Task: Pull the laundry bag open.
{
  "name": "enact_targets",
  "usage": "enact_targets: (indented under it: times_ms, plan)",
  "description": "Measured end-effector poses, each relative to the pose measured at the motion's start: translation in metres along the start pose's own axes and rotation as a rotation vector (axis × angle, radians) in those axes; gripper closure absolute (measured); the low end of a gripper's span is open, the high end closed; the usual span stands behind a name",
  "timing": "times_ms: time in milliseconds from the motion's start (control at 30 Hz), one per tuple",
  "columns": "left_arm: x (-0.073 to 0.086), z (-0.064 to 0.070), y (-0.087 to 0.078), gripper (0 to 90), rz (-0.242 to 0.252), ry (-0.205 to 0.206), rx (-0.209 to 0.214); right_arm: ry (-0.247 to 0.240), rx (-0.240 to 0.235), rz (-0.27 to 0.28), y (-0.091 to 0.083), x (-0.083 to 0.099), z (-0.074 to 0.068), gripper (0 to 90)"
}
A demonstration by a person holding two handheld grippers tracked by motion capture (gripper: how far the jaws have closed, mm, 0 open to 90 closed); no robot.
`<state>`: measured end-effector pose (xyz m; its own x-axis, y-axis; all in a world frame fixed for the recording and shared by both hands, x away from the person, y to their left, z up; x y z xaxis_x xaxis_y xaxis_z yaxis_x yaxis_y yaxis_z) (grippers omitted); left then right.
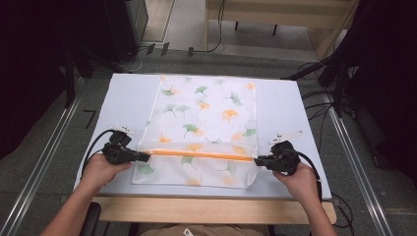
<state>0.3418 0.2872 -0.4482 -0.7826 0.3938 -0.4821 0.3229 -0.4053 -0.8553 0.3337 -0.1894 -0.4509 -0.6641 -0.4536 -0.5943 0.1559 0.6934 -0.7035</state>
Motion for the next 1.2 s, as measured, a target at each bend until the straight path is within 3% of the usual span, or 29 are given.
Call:
enact_targets:
  times_ms: [1200]
  plan:
    - [0.0002,0.0006,-0.0008,90.0,-0.004,0.0,0.007,0.0,-0.003,-0.004,0.0002,0.0009,0.0014,85.3]
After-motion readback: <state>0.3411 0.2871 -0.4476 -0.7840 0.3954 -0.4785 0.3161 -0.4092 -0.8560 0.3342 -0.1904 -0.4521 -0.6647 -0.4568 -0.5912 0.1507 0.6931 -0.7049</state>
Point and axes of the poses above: each handheld gripper's, and its own axes: y roughly forward along the jaws, x roughly out of its underside, z roughly to its right, the point moved 2 cm from there along y, roughly forward along the jaws, and after that the axes turned 13 degrees about -x, right-handed, at the moved point
